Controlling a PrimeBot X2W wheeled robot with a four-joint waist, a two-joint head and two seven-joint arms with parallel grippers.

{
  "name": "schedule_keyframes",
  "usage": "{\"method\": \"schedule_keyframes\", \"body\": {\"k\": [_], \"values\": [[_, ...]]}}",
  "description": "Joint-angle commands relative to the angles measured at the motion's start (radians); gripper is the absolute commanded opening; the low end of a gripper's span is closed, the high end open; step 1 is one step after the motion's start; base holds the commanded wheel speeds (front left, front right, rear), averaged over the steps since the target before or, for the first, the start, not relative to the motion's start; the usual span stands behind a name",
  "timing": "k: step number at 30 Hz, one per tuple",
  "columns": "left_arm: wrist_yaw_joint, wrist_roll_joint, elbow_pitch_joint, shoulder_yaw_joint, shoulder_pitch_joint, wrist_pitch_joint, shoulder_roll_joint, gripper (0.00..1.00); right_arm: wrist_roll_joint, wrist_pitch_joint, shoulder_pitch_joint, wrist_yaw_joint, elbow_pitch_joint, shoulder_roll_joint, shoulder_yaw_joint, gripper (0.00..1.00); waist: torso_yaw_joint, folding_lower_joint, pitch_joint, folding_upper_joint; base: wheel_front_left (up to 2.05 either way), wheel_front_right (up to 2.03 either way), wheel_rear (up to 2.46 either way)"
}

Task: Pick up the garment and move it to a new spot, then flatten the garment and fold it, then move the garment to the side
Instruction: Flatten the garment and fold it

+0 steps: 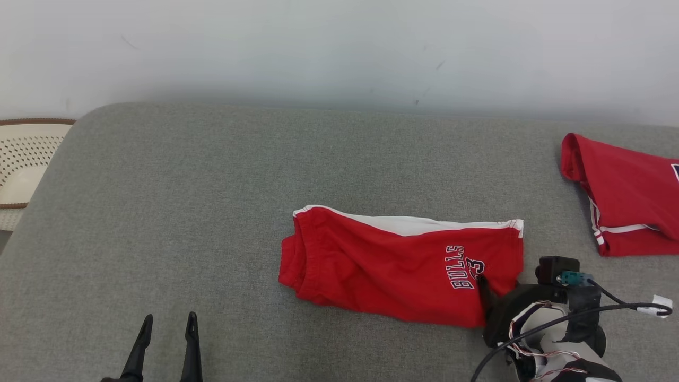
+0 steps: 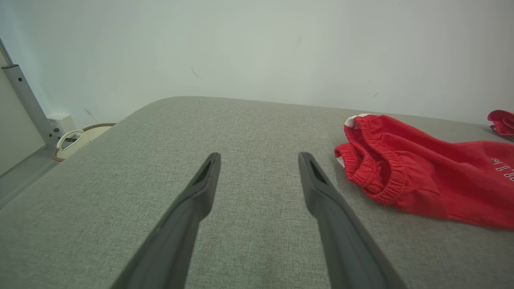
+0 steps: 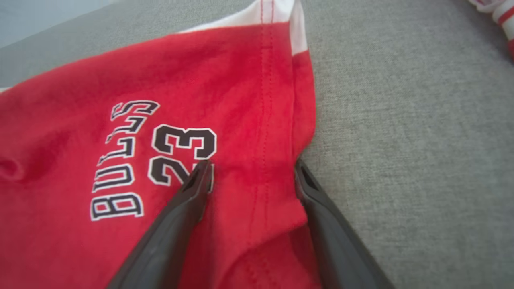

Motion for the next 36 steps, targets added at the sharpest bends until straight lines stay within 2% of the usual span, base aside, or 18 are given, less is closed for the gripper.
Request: {"method": "schedule_keyframes", "body": {"k": [1,2,3,14,19,27,36], "values": [[0.001,-0.002,0.002,0.002,-0.01,-0.004,0.0,1.0,0.01,0.005,0.01,0.001,0.012,0.027,0.013,0.64,0.0,-0.0001,0.0,0.0,0.0,0.0,0.0],[0.0,-0.002,0.003,0.001,-0.011,-0.004,0.0,1.0,0.022,0.0,0.009,0.001,0.01,0.023,0.024,0.26,-0.001,-0.0001,0.001,0.0,0.0,0.0,0.0],[0.001,-0.002,0.003,-0.001,-0.011,-0.004,0.0,1.0,0.033,-0.008,0.008,0.001,0.012,0.014,0.035,0.0,0.0,-0.0001,0.001,0.0,0.0,0.0,0.0],[0.0,-0.01,0.009,0.017,0.008,-0.004,0.0,1.0,0.114,-0.09,-0.008,0.0,0.02,-0.096,0.101,0.0,-0.009,-0.0001,-0.014,0.0,0.0,0.0,0.0],[0.004,-0.008,-0.001,0.017,0.017,-0.004,-0.001,1.0,0.147,-0.11,-0.007,0.0,-0.012,-0.126,0.134,0.0,-0.02,-0.0001,-0.016,0.0,0.0,0.0,0.0],[0.004,-0.013,0.002,0.004,0.014,-0.004,-0.001,1.0,0.227,-0.105,0.007,0.0,-0.175,-0.097,0.231,0.0,-0.019,-0.0001,-0.018,0.0,0.0,0.0,0.0],[-0.004,-0.017,0.004,-0.012,0.009,-0.004,-0.002,1.0,0.292,-0.063,0.049,0.0,-0.397,-0.065,0.342,0.0,0.025,-0.0001,-0.014,0.0,0.0,0.0,0.0]]}}
